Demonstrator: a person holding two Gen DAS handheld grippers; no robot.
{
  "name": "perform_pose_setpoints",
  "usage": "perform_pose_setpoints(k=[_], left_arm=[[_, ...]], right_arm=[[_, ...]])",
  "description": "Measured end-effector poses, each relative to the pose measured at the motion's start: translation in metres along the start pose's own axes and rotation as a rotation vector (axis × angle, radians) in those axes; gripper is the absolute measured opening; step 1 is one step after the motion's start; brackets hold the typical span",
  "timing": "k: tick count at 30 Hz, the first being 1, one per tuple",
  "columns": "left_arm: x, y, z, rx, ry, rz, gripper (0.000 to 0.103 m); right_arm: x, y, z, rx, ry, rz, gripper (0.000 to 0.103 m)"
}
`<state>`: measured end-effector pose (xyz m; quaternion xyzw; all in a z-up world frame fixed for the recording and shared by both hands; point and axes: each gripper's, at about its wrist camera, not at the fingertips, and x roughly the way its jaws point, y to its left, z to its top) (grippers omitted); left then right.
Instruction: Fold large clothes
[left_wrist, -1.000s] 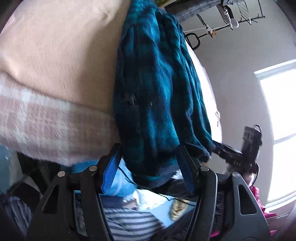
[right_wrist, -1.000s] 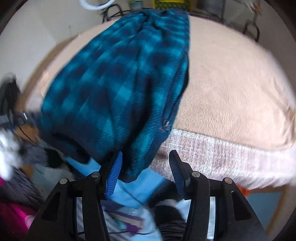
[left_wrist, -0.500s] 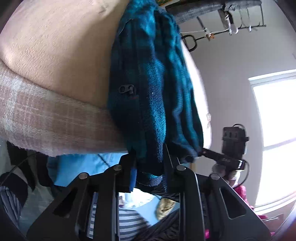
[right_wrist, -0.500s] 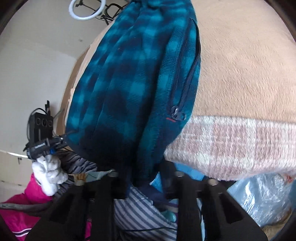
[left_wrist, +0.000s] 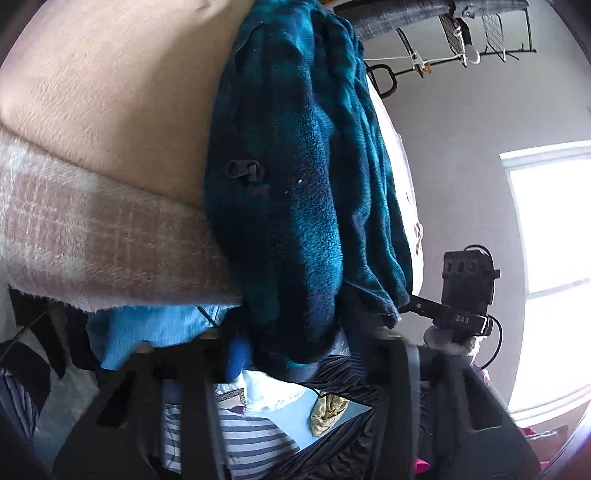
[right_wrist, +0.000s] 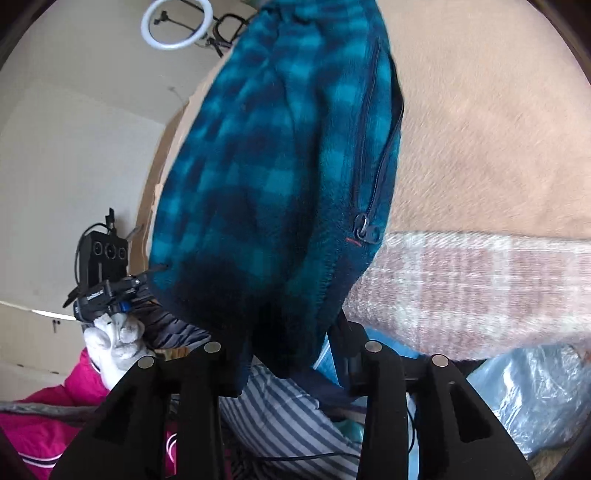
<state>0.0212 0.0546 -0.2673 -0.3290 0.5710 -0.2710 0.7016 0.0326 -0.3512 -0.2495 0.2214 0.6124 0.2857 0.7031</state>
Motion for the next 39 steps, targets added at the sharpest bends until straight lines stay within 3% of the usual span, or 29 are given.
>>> perform_pose_setpoints(k=[1, 4, 12, 18, 22, 29, 39], left_arm=[[-0.001, -0.002, 0.001, 0.001, 0.001, -0.009, 0.022], [-0.007, -0.005, 0.002, -0.031, -0.011, -0.048, 0.020], [-0.031, -0.027, 0.020, -0.088, -0.057, -0.175, 0.019], [-0.037, -0.060, 0.058, -0.013, -0.122, -0.169, 0.018], [-0.035, -0.071, 0.093, 0.016, -0.165, -0.157, 0.018], [-0.012, -0.068, 0.162, -0.020, -0.216, -0.127, 0.018], [0.031, -0.032, 0.226, -0.108, -0.220, -0.036, 0.018]], right_arm=[[0.003, 0.001, 0.001, -0.001, 0.011, -0.006, 0.022], [-0.003, 0.005, 0.001, -0.005, -0.003, 0.064, 0.014], [-0.035, 0.006, 0.006, 0.106, -0.111, 0.228, 0.012], [-0.055, 0.024, 0.032, 0.113, -0.201, 0.267, 0.012], [-0.066, 0.036, 0.061, 0.090, -0.271, 0.241, 0.011], [-0.069, 0.039, 0.117, 0.076, -0.342, 0.169, 0.011], [-0.030, 0.005, 0.187, 0.184, -0.339, 0.061, 0.011]])
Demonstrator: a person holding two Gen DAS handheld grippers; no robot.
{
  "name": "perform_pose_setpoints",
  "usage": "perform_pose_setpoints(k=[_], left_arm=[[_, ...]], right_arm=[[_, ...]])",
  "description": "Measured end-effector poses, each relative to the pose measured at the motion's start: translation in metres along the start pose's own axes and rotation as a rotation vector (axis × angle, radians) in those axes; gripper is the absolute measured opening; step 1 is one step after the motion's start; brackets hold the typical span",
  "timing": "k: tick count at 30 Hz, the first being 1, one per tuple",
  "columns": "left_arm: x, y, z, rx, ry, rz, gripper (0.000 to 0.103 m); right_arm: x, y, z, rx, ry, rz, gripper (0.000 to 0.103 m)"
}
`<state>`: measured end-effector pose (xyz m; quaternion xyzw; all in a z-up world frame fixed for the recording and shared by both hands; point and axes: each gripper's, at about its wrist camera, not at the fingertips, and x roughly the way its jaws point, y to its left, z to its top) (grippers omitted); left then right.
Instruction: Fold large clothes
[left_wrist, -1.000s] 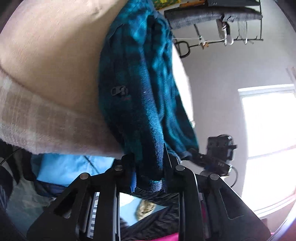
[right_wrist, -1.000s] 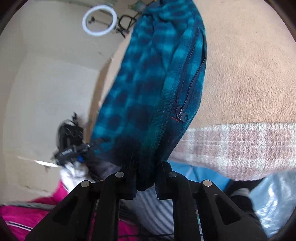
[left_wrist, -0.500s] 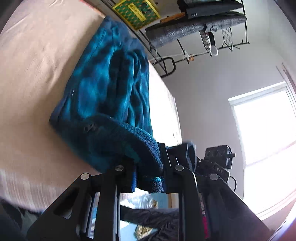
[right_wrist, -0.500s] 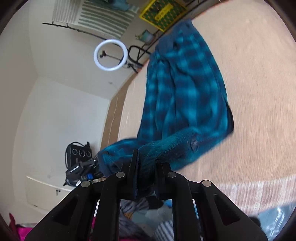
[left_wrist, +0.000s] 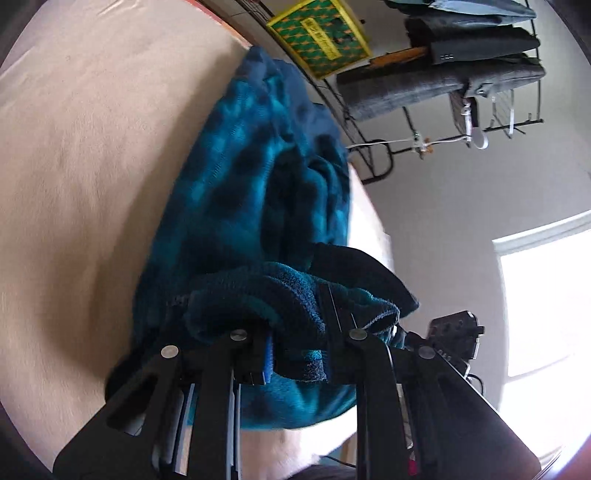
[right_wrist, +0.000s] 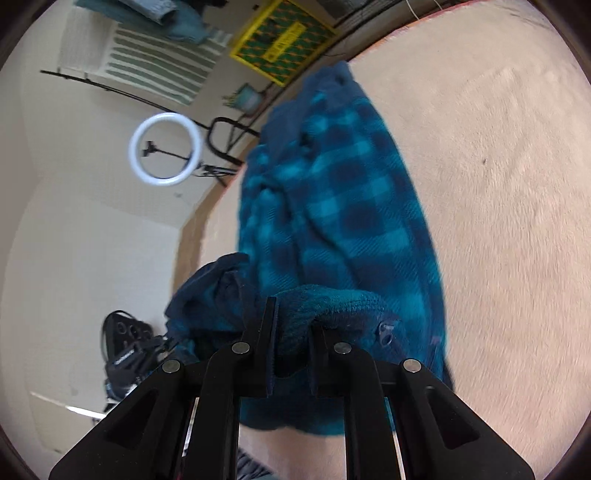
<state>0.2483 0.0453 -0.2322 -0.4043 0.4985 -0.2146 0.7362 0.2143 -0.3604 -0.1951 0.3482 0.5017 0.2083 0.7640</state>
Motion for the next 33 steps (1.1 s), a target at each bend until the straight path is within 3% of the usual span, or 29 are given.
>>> perform_pose_setpoints(k=[7, 12, 14, 17, 18, 20, 22, 25, 28, 30, 33], left_arm=[[0.014, 0.012, 0.012, -0.066, 0.024, -0.008, 0.020], [0.013, 0.016, 0.018, -0.129, 0.040, -0.059, 0.033], [0.012, 0.015, 0.023, -0.153, 0.048, -0.094, 0.045], [0.000, 0.010, 0.029, -0.166, 0.011, -0.137, 0.060], [-0.005, 0.008, 0.031, -0.160, -0.006, -0.143, 0.060], [-0.015, 0.005, 0.036, -0.138, -0.036, -0.142, 0.060], [-0.023, 0.002, 0.039, -0.111, -0.055, -0.142, 0.060], [-0.033, -0.001, 0.039, 0.004, -0.079, -0.065, 0.060], [-0.029, -0.004, 0.034, 0.157, -0.068, 0.042, 0.060], [-0.017, -0.002, 0.031, 0.214, -0.010, 0.057, 0.060], [-0.003, 0.004, 0.031, 0.249, 0.013, 0.089, 0.060]], right_arm=[[0.027, -0.014, 0.019, 0.021, 0.041, -0.048, 0.011], [0.021, -0.016, 0.024, 0.042, 0.052, -0.007, 0.013], [0.016, -0.016, 0.024, 0.045, 0.050, 0.006, 0.014], [0.012, -0.015, 0.024, 0.044, 0.051, 0.030, 0.017], [0.011, -0.016, 0.025, 0.054, 0.052, 0.050, 0.019], [0.008, -0.022, 0.028, 0.095, 0.052, 0.121, 0.039], [-0.002, -0.029, 0.032, 0.133, 0.017, 0.174, 0.052], [-0.026, -0.031, 0.040, 0.113, -0.064, 0.156, 0.052], [-0.043, -0.018, 0.037, -0.018, -0.093, 0.088, 0.052], [-0.042, -0.011, 0.030, -0.102, -0.087, 0.028, 0.052], [-0.027, -0.008, 0.020, -0.198, -0.057, -0.069, 0.052]])
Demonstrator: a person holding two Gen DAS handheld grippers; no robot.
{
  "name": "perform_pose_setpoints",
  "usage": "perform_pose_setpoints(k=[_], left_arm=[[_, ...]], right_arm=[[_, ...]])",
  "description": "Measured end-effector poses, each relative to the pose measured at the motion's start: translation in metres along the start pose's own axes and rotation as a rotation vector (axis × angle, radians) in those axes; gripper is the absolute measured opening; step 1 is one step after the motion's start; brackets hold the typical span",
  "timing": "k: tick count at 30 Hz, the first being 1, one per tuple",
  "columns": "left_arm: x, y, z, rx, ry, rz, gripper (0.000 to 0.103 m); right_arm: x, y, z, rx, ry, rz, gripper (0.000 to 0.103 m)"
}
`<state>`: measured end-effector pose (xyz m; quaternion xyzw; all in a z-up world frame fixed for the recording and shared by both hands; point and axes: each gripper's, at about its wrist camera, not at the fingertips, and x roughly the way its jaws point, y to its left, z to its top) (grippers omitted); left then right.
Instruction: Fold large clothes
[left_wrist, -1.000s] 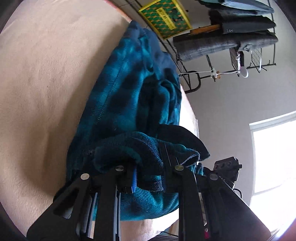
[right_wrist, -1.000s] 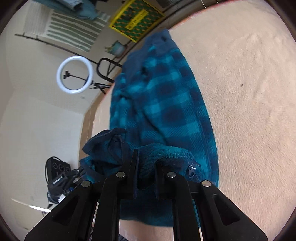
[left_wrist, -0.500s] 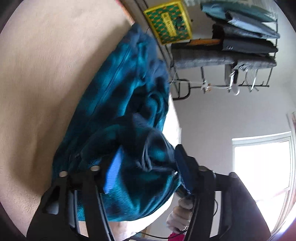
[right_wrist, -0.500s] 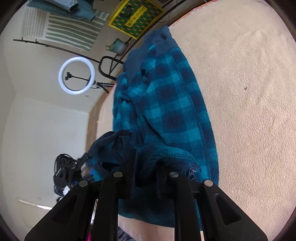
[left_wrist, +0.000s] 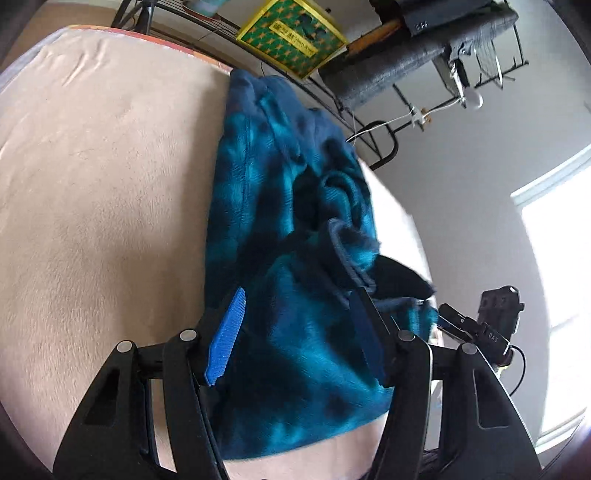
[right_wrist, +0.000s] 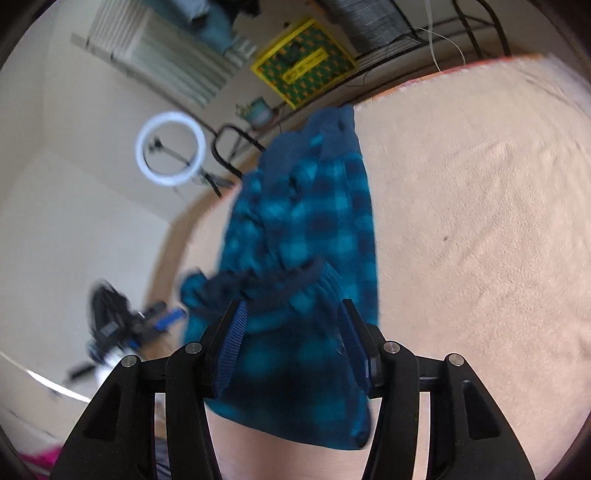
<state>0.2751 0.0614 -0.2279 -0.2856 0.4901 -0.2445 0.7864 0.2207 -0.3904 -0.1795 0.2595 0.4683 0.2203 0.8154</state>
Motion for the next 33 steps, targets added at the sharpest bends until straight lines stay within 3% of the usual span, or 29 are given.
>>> perform_pose_setpoints(k=[4, 7, 9, 10, 11, 13, 17, 18, 21, 25, 28, 31, 33], left_arm=[[0.017, 0.004, 0.007, -0.002, 0.014, -0.023, 0.059], [0.026, 0.004, 0.008, -0.010, 0.031, -0.054, 0.043], [0.029, 0.001, 0.008, 0.006, 0.035, -0.047, 0.026], [0.029, 0.000, 0.008, 0.011, 0.036, -0.042, 0.017], [0.028, -0.002, 0.007, 0.009, 0.033, -0.040, 0.014], [0.019, -0.006, 0.005, -0.004, 0.009, -0.034, 0.011], [0.018, 0.007, 0.008, -0.048, -0.011, 0.057, 0.010], [0.024, 0.019, 0.009, -0.097, -0.004, 0.070, 0.010], [0.031, 0.041, 0.009, -0.189, -0.002, 0.037, 0.010], [0.009, 0.024, 0.013, -0.120, -0.043, 0.058, 0.012], [-0.016, 0.001, 0.007, -0.034, -0.080, 0.063, 0.012], [-0.030, -0.020, -0.011, 0.019, -0.075, 0.016, 0.012], [-0.028, -0.034, -0.023, 0.068, -0.062, 0.015, 0.012]], right_arm=[[0.022, -0.008, -0.004, -0.025, 0.015, -0.084, 0.052], [0.035, -0.009, -0.003, -0.036, 0.042, -0.100, 0.052], [0.044, -0.007, -0.004, -0.052, 0.061, -0.121, 0.041], [0.048, -0.005, -0.004, -0.060, 0.064, -0.133, 0.029], [0.049, -0.004, -0.004, -0.066, 0.067, -0.144, 0.010], [0.051, 0.001, -0.004, -0.087, 0.072, -0.168, 0.009], [0.040, 0.013, -0.003, -0.116, 0.032, -0.231, 0.007], [0.039, 0.010, -0.001, -0.103, 0.027, -0.260, 0.007], [0.050, -0.004, 0.000, -0.057, 0.053, -0.285, 0.007], [0.054, 0.004, 0.000, -0.115, 0.078, -0.346, 0.013], [0.033, 0.025, 0.001, -0.190, -0.006, -0.398, 0.013], [0.013, 0.058, -0.003, -0.294, -0.061, -0.291, 0.013], [0.012, 0.087, -0.011, -0.395, -0.034, -0.192, 0.013]])
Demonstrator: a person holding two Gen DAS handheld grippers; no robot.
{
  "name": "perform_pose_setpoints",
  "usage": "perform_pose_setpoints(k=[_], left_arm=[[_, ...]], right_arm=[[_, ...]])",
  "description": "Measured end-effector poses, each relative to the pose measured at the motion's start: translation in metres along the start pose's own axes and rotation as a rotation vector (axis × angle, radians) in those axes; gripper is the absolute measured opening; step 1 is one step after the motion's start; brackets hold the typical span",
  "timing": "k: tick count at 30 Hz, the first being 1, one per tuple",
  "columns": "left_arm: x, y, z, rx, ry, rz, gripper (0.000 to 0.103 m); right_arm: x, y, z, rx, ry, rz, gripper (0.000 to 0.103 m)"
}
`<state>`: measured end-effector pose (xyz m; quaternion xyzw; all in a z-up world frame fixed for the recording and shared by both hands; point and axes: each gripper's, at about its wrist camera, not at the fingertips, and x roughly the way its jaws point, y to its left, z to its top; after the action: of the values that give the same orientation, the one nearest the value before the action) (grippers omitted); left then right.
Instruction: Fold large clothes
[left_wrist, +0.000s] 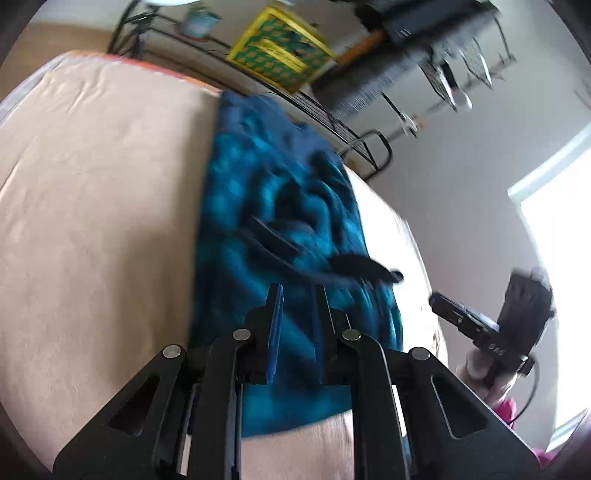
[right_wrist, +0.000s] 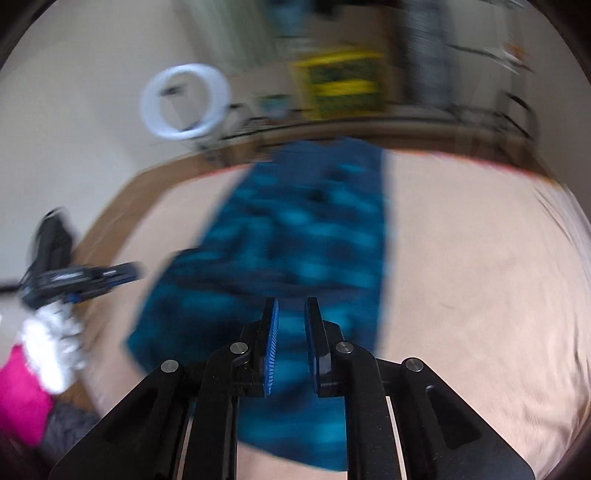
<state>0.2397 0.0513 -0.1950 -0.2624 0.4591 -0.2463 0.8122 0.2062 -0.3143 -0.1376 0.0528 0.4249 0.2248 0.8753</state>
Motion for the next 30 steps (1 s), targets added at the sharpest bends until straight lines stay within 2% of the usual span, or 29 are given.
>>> perform_pose_setpoints(k=[3, 4, 6, 7, 10, 11, 13, 14, 16, 18, 21, 24, 25, 29, 30], left_arm=[[0.005, -0.007, -0.012, 0.035, 0.026, -0.002, 0.012], [0.009, -0.004, -0.015, 0.036, 0.038, 0.006, 0.012], [0.016, 0.001, -0.018, 0.029, 0.051, 0.008, 0.012], [0.022, 0.005, -0.019, 0.030, 0.061, 0.018, 0.012], [0.029, 0.007, -0.025, 0.027, 0.056, 0.026, 0.012], [0.030, 0.005, -0.026, 0.036, 0.055, 0.018, 0.012], [0.033, -0.005, -0.027, 0.116, 0.050, 0.058, 0.012], [0.038, -0.009, -0.027, 0.163, 0.046, 0.108, 0.012], [0.048, 0.001, -0.024, 0.137, 0.068, 0.142, 0.012], [0.058, 0.019, -0.018, 0.102, 0.072, 0.180, 0.002], [0.056, 0.024, -0.013, 0.103, 0.047, 0.187, 0.003], [0.039, 0.014, -0.008, 0.135, -0.017, 0.250, 0.003], [0.031, 0.012, -0.006, 0.130, -0.031, 0.239, 0.003], [0.022, 0.005, -0.004, 0.126, -0.014, 0.118, 0.003], [0.024, 0.002, -0.004, 0.133, -0.009, 0.111, 0.003]], right_arm=[[0.013, 0.036, -0.004, -0.095, 0.075, 0.157, 0.013], [0.023, 0.049, -0.010, -0.145, 0.117, 0.183, 0.013], [0.039, 0.065, -0.017, -0.224, 0.166, 0.158, 0.013], [0.050, 0.069, -0.018, -0.245, 0.180, 0.117, 0.013], [0.096, 0.056, -0.014, -0.184, 0.207, -0.001, 0.009], [0.103, 0.051, -0.013, -0.161, 0.206, -0.020, 0.009], [0.112, 0.044, -0.010, -0.113, 0.193, -0.029, 0.009], [0.112, 0.045, -0.008, -0.104, 0.186, -0.030, 0.009], [0.107, 0.049, -0.006, -0.111, 0.180, -0.036, 0.010], [0.098, 0.047, -0.002, -0.105, 0.150, -0.031, 0.010], [0.105, 0.030, 0.000, -0.061, 0.160, -0.060, 0.009], [0.093, 0.016, 0.002, 0.018, 0.136, 0.002, 0.010], [0.086, 0.015, 0.007, 0.027, 0.112, 0.016, 0.014], [0.050, 0.005, 0.008, 0.051, 0.063, 0.074, 0.014], [0.048, 0.002, 0.009, 0.048, 0.068, 0.088, 0.014]])
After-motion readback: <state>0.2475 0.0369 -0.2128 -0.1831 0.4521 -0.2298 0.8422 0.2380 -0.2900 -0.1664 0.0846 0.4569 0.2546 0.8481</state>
